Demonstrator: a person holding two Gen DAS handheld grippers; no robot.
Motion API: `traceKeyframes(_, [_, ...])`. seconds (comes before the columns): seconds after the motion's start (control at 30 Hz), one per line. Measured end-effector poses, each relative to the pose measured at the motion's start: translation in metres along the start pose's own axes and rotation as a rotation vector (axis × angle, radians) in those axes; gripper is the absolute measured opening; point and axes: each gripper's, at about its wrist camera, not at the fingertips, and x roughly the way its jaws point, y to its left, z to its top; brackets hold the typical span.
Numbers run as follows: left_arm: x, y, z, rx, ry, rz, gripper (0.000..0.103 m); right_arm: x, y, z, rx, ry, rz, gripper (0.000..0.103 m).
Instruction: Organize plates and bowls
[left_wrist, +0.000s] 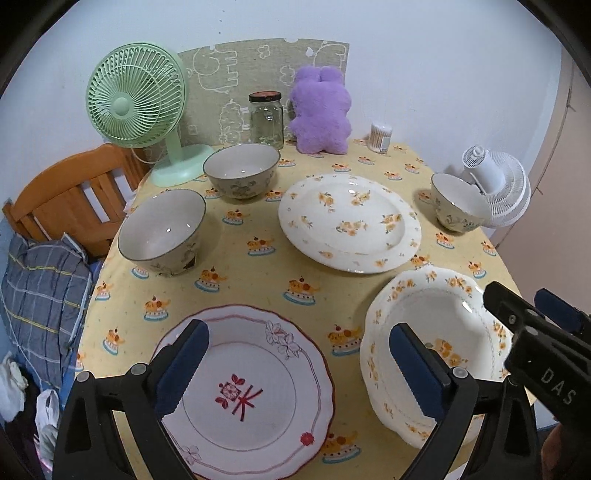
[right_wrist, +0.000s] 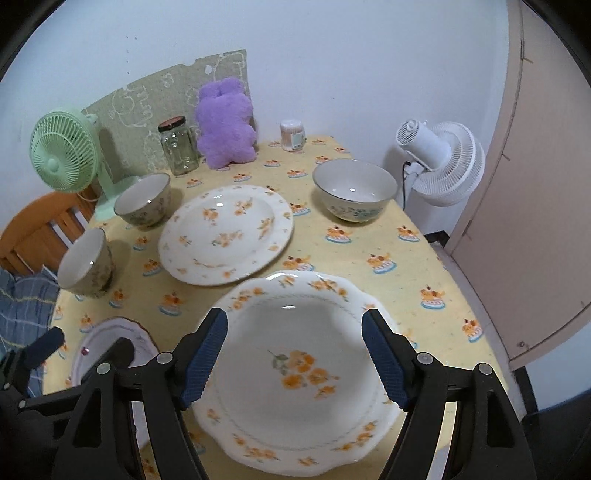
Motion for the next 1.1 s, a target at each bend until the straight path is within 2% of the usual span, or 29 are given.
traceKeyframes(0.23, [0.016,0.002,0.024,-0.033,0.007,0.008,0.099,0.012,0.015,0.026,-0.041,-0.011,0.01,0.078])
traceKeyframes(0.43, [0.036,-0.003,0.046,-0.045,0.008,0.052,0.099,0.039,0.012,0.051,-0.047,0.002,0.05,0.078])
traceKeyframes(0.77, [0.087,-0.016,0.086,-0.07,0.021,0.105,0.097,0.099,0.004,0.093,-0.024,0.047,0.08,0.078])
traceKeyframes(1.1, [0.145,-0.016,0.108,-0.077,0.055,0.149,0.094,0.168,0.012,0.116,-0.009,0.114,0.089,0.078])
